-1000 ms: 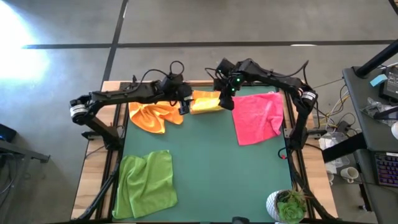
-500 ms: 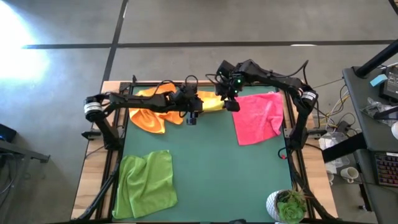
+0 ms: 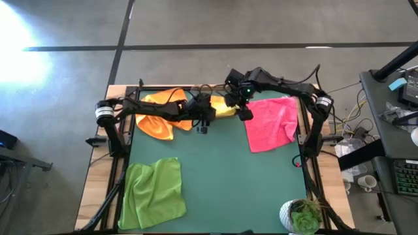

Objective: Fold microfiber towels
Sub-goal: Stack the yellow microfiber towel on top of the orange microfiber towel

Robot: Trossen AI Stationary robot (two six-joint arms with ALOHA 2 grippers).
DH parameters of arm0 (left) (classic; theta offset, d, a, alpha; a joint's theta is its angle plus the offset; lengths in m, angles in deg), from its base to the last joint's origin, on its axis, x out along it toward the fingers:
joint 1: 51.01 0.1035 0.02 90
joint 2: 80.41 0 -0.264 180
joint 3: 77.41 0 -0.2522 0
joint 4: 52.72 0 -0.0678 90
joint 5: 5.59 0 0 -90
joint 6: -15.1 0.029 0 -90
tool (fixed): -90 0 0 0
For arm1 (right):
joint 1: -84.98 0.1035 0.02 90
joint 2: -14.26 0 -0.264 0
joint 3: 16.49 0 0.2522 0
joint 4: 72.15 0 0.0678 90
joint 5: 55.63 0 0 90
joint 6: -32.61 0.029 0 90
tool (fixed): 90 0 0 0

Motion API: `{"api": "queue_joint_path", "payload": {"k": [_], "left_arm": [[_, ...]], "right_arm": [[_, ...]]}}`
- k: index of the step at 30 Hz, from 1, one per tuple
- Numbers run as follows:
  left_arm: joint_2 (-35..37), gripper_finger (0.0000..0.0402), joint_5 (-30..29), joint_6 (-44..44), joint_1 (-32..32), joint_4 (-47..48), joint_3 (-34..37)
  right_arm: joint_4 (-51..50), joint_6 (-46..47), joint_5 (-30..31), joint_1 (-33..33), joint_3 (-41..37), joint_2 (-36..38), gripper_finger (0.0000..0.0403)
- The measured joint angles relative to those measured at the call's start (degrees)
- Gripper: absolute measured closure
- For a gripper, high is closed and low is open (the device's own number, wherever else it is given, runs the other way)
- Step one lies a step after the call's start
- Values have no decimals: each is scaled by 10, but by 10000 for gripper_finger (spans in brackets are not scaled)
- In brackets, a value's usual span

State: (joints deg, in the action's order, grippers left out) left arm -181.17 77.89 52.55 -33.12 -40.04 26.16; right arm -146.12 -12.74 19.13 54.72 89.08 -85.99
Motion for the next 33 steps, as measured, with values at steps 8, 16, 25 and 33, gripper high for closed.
{"api": "queue_joint_path", "payload": {"k": [8,16,25,33], "left_arm": [[-7,212,-3,9,0,-22,-1],[-8,212,-19,10,1,-32,-1],[-8,212,-43,10,1,-33,0],[-8,212,-43,10,1,-31,1]], "right_arm": [[10,-19,34,8,-14,-2,200],[31,-3,85,13,-44,-2,200],[66,13,127,21,-47,-2,238],[66,33,128,23,-47,1,348]]}}
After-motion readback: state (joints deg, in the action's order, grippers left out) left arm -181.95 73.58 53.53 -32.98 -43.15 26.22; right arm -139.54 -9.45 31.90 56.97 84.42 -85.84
